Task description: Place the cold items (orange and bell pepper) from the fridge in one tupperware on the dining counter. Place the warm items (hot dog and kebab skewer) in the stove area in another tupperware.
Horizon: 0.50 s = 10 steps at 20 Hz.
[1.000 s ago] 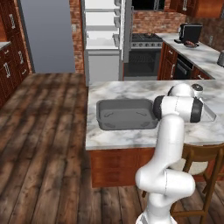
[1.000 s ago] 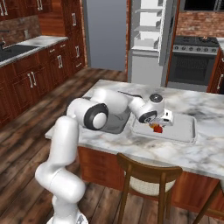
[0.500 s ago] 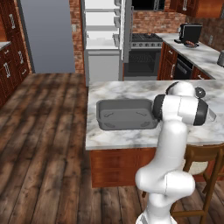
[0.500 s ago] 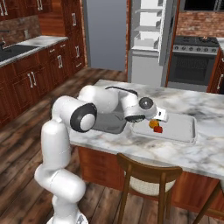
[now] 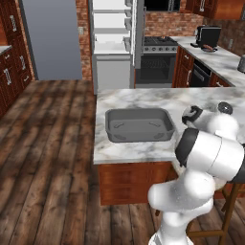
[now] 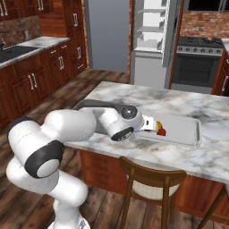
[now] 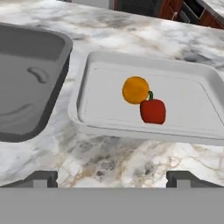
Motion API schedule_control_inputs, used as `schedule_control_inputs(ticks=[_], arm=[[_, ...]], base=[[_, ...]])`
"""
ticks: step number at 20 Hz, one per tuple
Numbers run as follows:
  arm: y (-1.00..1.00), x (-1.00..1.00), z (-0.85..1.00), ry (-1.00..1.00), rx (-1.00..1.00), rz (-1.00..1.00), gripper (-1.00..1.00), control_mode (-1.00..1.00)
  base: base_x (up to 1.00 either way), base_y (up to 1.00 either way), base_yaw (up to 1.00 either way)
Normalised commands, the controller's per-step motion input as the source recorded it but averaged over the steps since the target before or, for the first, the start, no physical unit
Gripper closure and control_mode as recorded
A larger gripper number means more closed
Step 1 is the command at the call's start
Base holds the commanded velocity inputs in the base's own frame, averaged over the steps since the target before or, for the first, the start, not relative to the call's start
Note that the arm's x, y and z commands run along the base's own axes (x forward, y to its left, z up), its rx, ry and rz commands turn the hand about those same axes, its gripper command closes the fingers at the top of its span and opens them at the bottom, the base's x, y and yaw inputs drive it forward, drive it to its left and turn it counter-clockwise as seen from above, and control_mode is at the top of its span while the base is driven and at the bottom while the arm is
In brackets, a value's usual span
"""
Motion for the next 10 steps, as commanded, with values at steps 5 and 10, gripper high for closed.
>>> schedule_control_inputs(ticks=[5, 10], arm=[[0.91, -0.99, 0.85, 0.23, -0.17, 0.10, -1.00, -1.00], [0.69, -1.00, 0.10, 0.19, 0.01, -0.03, -1.00, -1.00]], base=[[0.00, 0.00, 0.00], [0.00, 0.00, 0.00]])
